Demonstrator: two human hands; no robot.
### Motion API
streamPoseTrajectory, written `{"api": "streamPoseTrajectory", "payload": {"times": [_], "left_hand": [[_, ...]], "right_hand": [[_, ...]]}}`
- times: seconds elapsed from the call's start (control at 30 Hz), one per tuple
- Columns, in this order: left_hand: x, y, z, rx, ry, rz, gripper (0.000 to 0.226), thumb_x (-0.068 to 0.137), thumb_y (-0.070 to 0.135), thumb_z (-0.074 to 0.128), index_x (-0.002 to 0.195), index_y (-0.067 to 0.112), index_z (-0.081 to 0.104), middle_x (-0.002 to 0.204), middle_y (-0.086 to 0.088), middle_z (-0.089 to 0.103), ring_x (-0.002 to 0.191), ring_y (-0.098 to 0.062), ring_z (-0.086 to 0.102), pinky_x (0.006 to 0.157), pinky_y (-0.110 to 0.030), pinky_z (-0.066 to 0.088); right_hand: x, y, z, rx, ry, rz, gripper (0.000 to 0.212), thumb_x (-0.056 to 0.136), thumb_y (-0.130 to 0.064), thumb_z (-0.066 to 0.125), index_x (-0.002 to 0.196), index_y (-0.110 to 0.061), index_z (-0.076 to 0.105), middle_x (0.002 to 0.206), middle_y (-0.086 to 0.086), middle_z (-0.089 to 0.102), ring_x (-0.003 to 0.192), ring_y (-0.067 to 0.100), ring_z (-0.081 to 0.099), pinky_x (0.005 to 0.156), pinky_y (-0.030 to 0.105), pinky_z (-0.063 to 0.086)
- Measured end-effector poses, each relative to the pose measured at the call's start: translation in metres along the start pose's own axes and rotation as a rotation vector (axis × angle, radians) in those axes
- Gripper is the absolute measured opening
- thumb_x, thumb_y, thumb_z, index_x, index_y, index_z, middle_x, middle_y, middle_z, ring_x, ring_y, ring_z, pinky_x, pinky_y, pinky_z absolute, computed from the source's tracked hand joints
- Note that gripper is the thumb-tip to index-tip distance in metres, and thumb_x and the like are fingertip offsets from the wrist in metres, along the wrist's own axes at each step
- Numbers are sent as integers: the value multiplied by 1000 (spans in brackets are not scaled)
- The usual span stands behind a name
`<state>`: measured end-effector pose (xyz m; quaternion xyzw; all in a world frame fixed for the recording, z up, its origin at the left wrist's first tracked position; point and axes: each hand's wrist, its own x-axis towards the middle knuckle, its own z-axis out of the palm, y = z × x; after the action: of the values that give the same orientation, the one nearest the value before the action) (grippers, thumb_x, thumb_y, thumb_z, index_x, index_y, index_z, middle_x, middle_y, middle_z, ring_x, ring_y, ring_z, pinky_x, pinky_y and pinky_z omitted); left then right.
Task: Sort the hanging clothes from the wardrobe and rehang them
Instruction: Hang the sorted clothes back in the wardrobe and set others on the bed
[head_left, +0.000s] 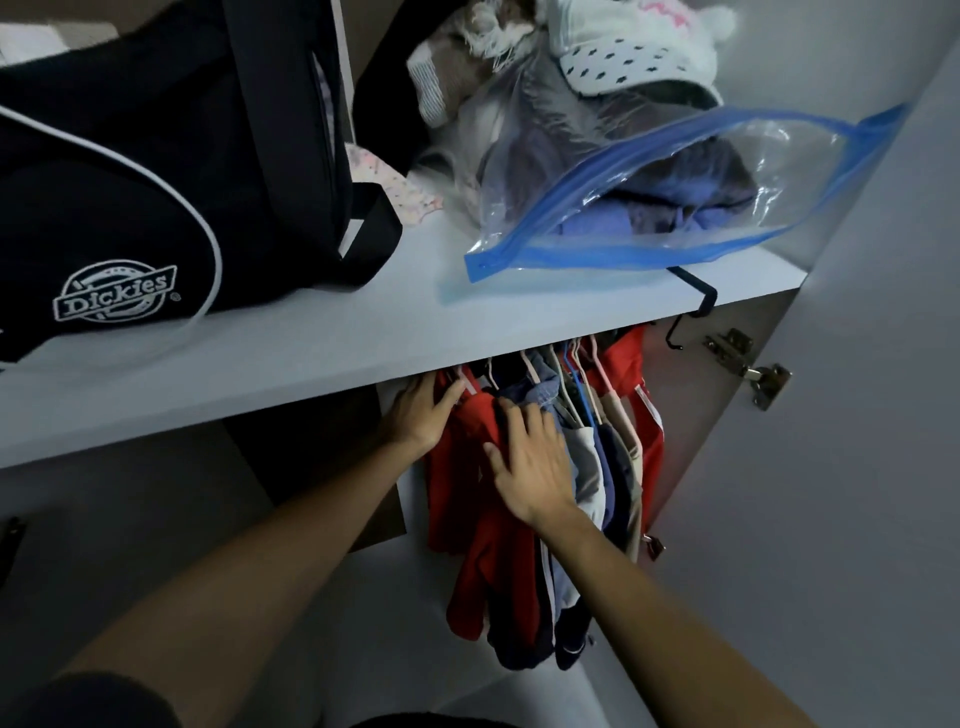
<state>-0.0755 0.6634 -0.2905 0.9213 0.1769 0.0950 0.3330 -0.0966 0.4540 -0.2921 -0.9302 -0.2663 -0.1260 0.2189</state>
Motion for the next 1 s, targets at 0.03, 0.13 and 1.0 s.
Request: {"api": "streamPoseTrajectory", "payload": {"times": [0.03,0.13,1.0], "left_hand": [[-8,-1,-2,0,4,-7,70,101,70,40,160,33,34,162,-4,43,145,-33,44,115,-44,38],[-40,6,-11,50,56,-25,76,97,77,32,161,36,31,160,-7,44,144,-34,44,115,-49,40],[-656,85,-37,443,637,-614,65,106,66,32,158,29,38,147,5,52,134,-17,47,96,-43,51]], "right_hand": [[-1,1,-6,22,-20,-5,59,103,-44,52,154,-18,37,136,7,48,125,29,43,105,44,41],[-4,4,-26,71,-51,-22,61,101,-47,53,153,-19,38,138,7,49,128,30,43,105,48,44],[-331,-123,-120,510,-531,-875,60,97,-58,46,146,-25,50,142,-2,55,130,22,47,104,48,46]]}}
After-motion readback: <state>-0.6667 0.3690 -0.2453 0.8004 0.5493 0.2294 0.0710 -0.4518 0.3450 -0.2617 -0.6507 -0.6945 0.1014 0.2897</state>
